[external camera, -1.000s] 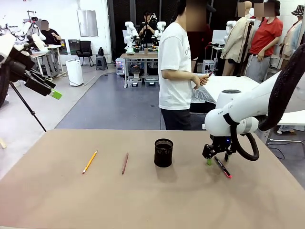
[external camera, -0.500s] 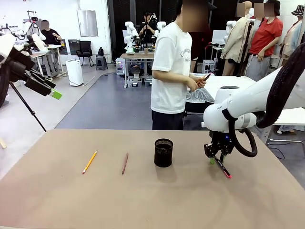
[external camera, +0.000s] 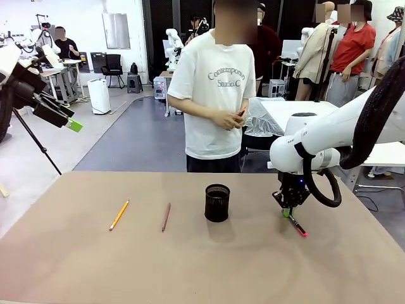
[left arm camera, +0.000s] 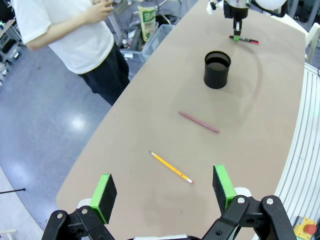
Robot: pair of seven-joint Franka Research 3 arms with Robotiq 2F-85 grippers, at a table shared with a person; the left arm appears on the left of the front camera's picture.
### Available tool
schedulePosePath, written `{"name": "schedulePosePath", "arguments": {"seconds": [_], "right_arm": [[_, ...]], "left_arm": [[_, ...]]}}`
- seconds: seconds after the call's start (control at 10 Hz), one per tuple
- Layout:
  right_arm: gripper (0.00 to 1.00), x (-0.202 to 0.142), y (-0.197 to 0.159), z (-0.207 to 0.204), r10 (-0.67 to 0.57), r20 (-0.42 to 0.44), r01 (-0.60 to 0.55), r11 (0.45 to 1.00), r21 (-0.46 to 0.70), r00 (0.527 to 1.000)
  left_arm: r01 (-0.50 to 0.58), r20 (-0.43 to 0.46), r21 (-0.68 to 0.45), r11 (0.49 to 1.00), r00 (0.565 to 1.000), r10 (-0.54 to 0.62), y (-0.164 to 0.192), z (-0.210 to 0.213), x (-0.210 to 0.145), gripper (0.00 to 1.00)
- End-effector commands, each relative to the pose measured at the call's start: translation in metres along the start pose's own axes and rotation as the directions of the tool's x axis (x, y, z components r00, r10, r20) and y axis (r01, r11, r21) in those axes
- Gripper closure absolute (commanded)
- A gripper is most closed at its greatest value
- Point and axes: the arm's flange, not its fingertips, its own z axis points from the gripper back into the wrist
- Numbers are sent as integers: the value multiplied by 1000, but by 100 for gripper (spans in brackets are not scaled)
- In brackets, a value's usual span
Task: Place the pens into the pen holder.
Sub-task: Pick up a writing instrument from the table and place it into the Pen holder.
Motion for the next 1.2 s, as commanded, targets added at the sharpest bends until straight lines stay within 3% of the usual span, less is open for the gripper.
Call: {"name": "schedulePosePath", "arguments": {"seconds": [0.0, 0.2, 0.3, 0.5, 0.6, 0.7, 0.8, 1.1], "right_arm": [[100, -1, -16, 5, 81, -23, -77, 990, 120, 996], [100, -8, -48, 29, 167, 52, -175, 915, 364, 985], [100, -10, -62, 38, 191, 69, -202, 883, 423, 979], [100, -21, -103, 62, 221, 191, -291, 787, 545, 956], [100, -25, -114, 73, 219, 265, -335, 754, 564, 939], [100, -32, -129, 92, 214, 364, -404, 692, 599, 906], [100, -39, -145, 110, 155, 484, -454, 663, 596, 861], [100, -68, -176, 145, 32, 683, -530, 658, 535, 730]], "left_arm": [[1, 17, -6, 1000, 1000, -1, 1, 0, 0, 0], [1, 17, -6, 1000, 1000, -1, 1, 0, 0, 0], [1, 17, -6, 1000, 1000, -1, 1, 0, 0, 0], [1, 17, -6, 1000, 1000, -1, 1, 0, 0, 0], [1, 17, -6, 1000, 1000, -1, 1, 0, 0, 0], [1, 17, -6, 1000, 1000, -1, 1, 0, 0, 0], [1, 17, -6, 1000, 1000, -1, 1, 0, 0, 0], [1, 17, -6, 1000, 1000, -1, 1, 0, 0, 0]]}}
